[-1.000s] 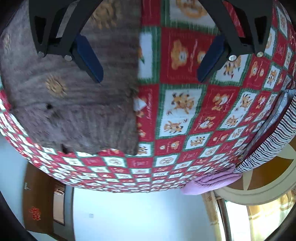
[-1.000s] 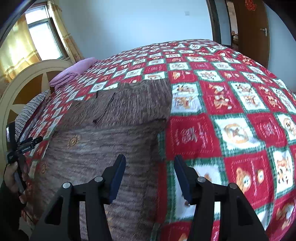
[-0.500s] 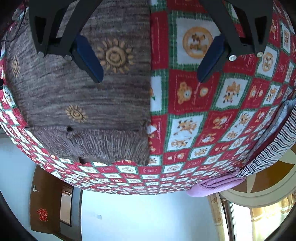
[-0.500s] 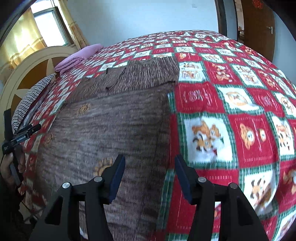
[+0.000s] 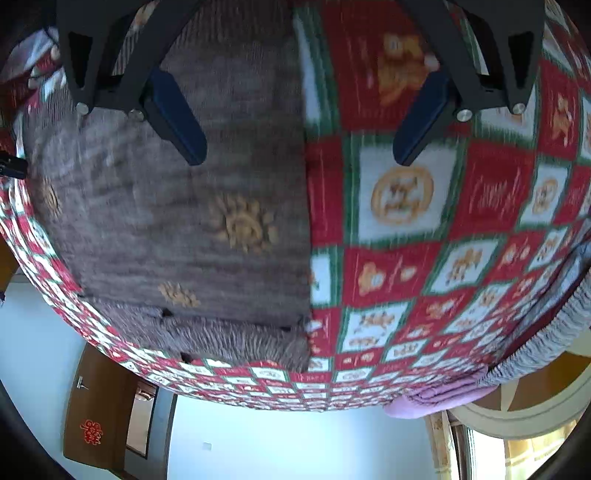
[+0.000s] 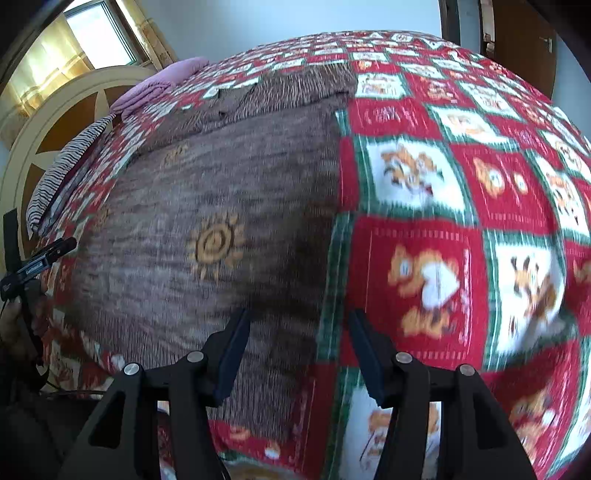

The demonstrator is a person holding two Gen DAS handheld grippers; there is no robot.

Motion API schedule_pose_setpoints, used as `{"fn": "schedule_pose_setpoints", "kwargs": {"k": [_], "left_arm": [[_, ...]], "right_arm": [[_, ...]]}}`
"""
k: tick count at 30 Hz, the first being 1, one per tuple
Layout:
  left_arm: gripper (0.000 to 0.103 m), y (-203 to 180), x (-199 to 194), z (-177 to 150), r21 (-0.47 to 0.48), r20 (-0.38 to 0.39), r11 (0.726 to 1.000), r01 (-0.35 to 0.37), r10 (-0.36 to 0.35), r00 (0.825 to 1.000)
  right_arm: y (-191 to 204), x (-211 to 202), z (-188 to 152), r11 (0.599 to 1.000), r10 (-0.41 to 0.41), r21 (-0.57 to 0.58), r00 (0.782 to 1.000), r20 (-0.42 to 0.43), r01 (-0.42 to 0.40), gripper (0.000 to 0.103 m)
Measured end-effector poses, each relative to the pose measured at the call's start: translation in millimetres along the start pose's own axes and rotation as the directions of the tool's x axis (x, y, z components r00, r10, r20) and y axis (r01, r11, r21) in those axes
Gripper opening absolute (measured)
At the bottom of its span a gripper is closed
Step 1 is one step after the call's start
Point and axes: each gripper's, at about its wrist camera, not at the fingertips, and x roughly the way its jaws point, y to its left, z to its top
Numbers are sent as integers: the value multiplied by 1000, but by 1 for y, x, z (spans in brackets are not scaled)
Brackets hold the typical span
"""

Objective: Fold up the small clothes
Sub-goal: 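Press and smooth the folded sweater with the open right gripper, then grasp the ribbed hem of the sweater with both grippers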

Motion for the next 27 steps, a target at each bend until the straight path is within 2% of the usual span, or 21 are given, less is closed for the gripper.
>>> {"fn": "schedule_pose_setpoints", "kwargs": {"k": [3, 5, 7, 10, 13, 18, 20, 22, 23, 25, 27], "left_arm": [[86, 7, -6, -18, -26, -31, 998, 63, -63, 998], [84, 13, -8, -33, -75, -62, 990, 118, -123, 990], [73, 14, -7, -41, -100, -92, 983, 154, -163, 982], [73, 9, -12, -50, -102, -97, 980, 173, -183, 978], [71, 4, -12, -55, -126, -105, 966, 227, -240, 965], [69, -17, -11, -64, -43, -99, 985, 166, -169, 981], [58, -18, -13, -65, -27, -102, 987, 159, -161, 982], [37, -14, -14, -64, -36, -102, 985, 168, -171, 980], [31, -13, -14, -64, -40, -104, 983, 179, -183, 978], [12, -10, -14, -64, -50, -111, 978, 202, -206, 972], [9, -7, -15, -63, -69, -116, 967, 245, -252, 961]], "right_arm": [[3, -2, -11, 1000, -15, -12, 1000, -2, 15, 57], [4, -2, -15, 999, -25, -21, 1000, -1, 25, 57], [6, -1, -19, 999, -32, -33, 999, 0, 32, 57], [5, -2, -24, 999, -30, -28, 1000, 5, 30, 57], [1, -3, -30, 1000, -16, -13, 1000, 13, 16, 57], [10, -2, -36, 998, -47, -50, 999, 3, 47, 57], [12, -2, -38, 997, -50, -55, 999, 2, 50, 57], [9, -4, -38, 999, -37, -38, 999, 3, 37, 57], [7, -5, -39, 999, -25, -24, 1000, 0, 25, 57], [7, -4, -39, 1000, -19, -13, 1000, -3, 19, 57], [9, -4, -41, 1000, -23, -14, 1000, -8, 23, 57]]}}
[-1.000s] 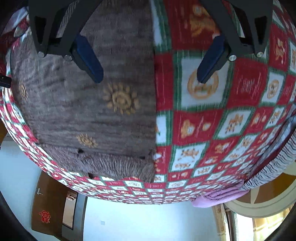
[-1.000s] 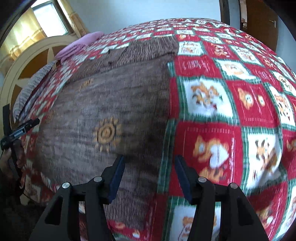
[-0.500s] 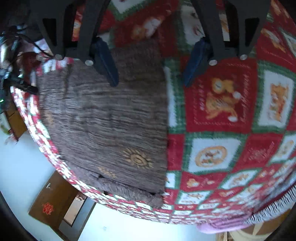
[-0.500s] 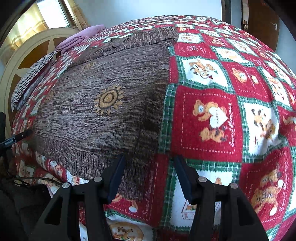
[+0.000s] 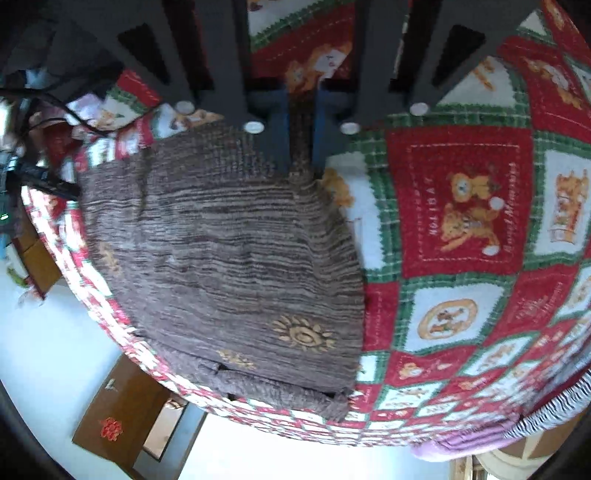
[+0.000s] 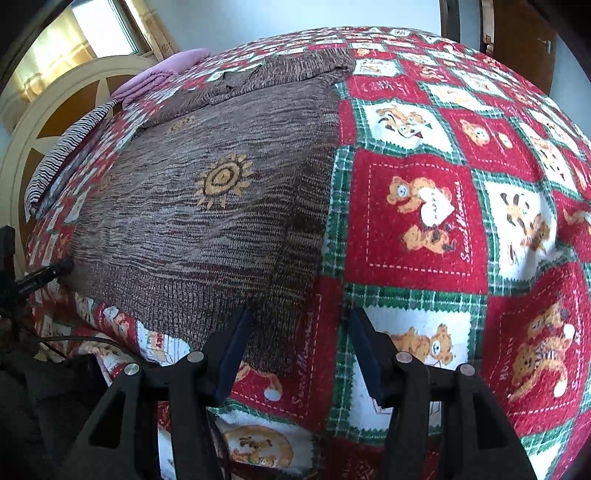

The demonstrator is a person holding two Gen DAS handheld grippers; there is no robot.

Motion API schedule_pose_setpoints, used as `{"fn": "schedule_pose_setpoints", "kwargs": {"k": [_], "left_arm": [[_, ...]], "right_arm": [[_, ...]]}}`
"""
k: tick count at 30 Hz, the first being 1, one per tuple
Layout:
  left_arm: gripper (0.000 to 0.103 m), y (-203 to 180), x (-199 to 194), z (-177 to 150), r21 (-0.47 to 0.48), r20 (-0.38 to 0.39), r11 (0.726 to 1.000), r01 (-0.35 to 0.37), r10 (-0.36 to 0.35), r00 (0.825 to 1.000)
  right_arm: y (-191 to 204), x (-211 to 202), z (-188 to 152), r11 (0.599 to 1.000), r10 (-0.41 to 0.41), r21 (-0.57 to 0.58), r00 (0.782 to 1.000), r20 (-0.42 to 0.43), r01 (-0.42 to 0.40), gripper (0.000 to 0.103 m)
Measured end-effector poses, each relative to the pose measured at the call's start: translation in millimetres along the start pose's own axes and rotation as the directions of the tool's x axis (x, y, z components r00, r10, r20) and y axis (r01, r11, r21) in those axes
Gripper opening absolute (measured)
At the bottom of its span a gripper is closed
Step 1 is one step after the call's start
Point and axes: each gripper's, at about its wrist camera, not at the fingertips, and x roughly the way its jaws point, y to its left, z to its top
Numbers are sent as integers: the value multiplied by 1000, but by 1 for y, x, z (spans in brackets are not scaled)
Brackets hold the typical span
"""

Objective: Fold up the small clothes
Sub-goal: 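Grasp the ribbed hem of the sweater with both grippers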

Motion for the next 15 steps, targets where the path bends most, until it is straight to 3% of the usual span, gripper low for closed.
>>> {"fn": "schedule_pose_setpoints", "kwargs": {"k": [4, 8, 13, 14, 15], "left_arm": [[9, 10, -4, 3, -46, 15, 997, 65, -64, 998], [8, 11, -13, 8, -50, 60, 994, 100, -97, 993], [8, 14, -9, 9, -54, 59, 992, 114, -111, 992], [8, 15, -8, 9, -60, 57, 991, 119, -115, 992], [8, 15, -7, 8, -62, 57, 990, 123, -120, 991]], "right_arm": [[1, 1, -2, 1000, -18, -5, 1000, -11, 18, 48], [2, -1, -2, 997, 75, 20, 997, -19, -75, 31], [6, 3, -5, 992, 122, 23, 992, -41, -121, 30], [5, 3, -5, 992, 126, 25, 991, -34, -125, 25], [5, 3, -5, 993, 119, 21, 993, -25, -118, 4]]}}
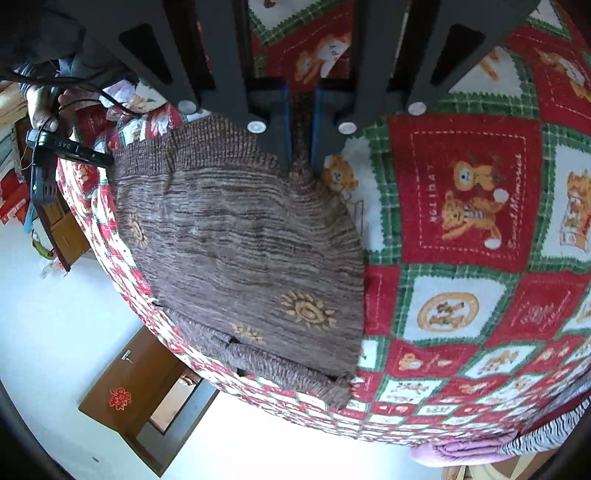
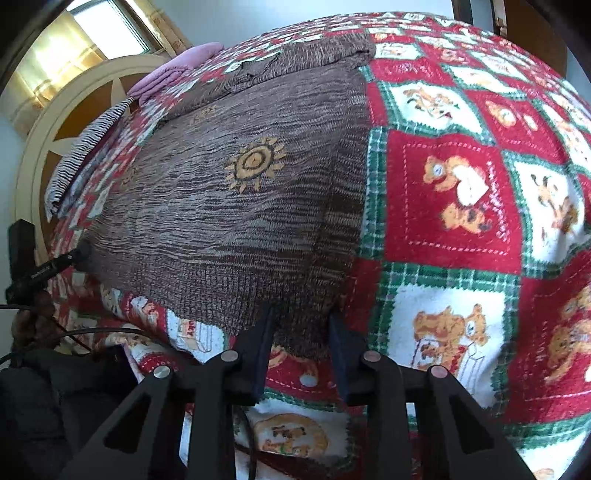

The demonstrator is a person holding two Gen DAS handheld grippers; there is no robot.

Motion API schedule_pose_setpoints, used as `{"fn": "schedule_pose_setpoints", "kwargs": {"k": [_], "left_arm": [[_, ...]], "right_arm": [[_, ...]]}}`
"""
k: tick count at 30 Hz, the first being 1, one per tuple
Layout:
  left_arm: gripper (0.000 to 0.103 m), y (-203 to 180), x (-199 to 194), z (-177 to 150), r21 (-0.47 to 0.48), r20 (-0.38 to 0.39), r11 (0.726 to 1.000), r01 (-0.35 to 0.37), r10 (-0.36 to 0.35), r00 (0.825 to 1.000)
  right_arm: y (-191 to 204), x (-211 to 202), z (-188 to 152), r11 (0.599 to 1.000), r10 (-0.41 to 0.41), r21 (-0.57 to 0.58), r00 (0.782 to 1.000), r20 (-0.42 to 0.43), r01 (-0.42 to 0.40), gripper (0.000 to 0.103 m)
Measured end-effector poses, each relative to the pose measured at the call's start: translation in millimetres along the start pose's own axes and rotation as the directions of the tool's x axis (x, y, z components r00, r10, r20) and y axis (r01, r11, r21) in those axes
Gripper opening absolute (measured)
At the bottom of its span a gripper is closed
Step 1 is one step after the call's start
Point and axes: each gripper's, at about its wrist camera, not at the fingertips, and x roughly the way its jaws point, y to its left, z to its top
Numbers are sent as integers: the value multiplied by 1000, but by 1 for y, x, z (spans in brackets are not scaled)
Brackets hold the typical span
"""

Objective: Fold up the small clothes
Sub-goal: 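Grasp the ribbed hem of the sweater with both grippers, then lift the hem with both grippers and fold it toward the collar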

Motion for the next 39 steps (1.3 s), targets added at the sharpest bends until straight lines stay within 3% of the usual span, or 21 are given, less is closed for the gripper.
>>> {"fn": "schedule_pose_setpoints", "kwargs": {"k": [6, 10, 23, 29, 39], "left_arm": [[8, 4, -20, 14, -6, 72, 999, 37, -36, 997], [8, 2, -22, 32, 3, 98, 999, 53, -53, 994], [8, 5, -14, 106, -71, 176, 989, 131, -117, 977], [8, 5, -11, 138, -73, 212, 990, 117, -100, 972], [8, 1, 1, 192, -57, 284, 993, 100, -80, 955]], "right_arm": [[-5, -36, 12, 986, 160, 18, 974, 159, -165, 4], [-10, -50, 21, 977, 196, 36, 955, 225, -209, 4], [-10, -82, 97, 978, 198, -20, 896, 396, -208, 4], [-9, -84, 136, 978, 206, -49, 877, 434, -205, 4], [-10, -80, 196, 978, 206, -73, 865, 457, -194, 4]]}}
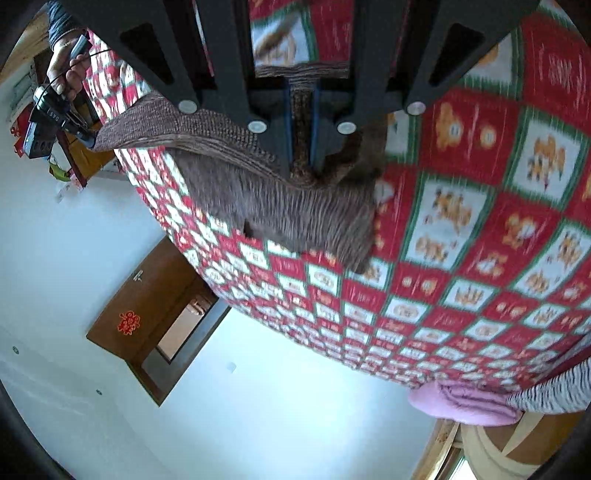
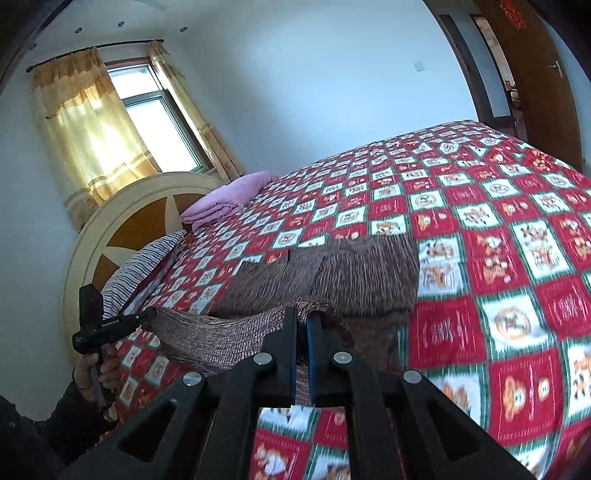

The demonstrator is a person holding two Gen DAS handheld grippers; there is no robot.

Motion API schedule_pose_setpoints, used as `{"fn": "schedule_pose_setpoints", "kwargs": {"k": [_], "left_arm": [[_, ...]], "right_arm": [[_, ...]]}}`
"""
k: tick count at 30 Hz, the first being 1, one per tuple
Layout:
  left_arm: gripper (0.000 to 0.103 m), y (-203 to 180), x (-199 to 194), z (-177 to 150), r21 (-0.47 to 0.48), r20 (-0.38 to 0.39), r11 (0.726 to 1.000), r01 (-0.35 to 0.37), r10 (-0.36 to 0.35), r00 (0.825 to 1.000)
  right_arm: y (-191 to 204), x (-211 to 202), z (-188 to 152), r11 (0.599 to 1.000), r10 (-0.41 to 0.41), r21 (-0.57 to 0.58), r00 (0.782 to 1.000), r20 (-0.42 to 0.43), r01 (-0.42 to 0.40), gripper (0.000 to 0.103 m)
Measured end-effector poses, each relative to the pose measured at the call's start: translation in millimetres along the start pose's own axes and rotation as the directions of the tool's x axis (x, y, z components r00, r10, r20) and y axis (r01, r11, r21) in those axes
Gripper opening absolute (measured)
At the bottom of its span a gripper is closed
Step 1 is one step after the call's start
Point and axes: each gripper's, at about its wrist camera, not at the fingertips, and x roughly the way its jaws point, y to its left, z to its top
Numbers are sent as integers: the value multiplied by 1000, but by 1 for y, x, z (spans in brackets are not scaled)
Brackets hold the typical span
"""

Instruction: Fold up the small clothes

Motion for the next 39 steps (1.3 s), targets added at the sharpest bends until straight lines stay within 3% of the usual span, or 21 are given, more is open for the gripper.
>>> {"fn": "schedule_pose_setpoints", "kwargs": {"k": [14, 26, 30, 31, 32, 33, 34, 37, 39], "left_arm": [[8, -4, 82, 74, 51, -10, 998, -34, 34, 999], [8, 29, 173, 74, 75, -132, 988, -135, 144, 981], [13, 36, 191, 70, 82, -163, 977, -196, 207, 965], [21, 37, 190, 69, 81, -160, 971, -225, 236, 959], [28, 37, 187, 67, 85, -158, 965, -250, 260, 952], [48, 38, 183, 66, 89, -158, 960, -266, 277, 948], [66, 38, 177, 64, 97, -153, 953, -286, 298, 942], [77, 28, 156, 51, 192, -90, 925, -327, 349, 933], [80, 15, 157, 37, 321, -89, 872, -369, 415, 905]], "right_arm": [[-42, 71, 62, 998, -59, 38, 998, -9, 59, 4], [-104, 167, 65, 986, -107, 114, 982, -154, 125, 4], [-124, 204, 68, 971, -183, 107, 954, -236, 213, 6], [-129, 209, 69, 963, -206, 117, 947, -248, 241, 9], [-130, 209, 70, 957, -230, 117, 942, -243, 264, 23], [-128, 206, 70, 950, -264, 104, 936, -232, 294, 48], [-124, 202, 69, 950, -274, 91, 935, -225, 300, 56], [-95, 192, 61, 954, -294, -5, 930, -221, 300, 58], [-63, 197, 48, 968, -249, -103, 929, -273, 229, 58]]}}
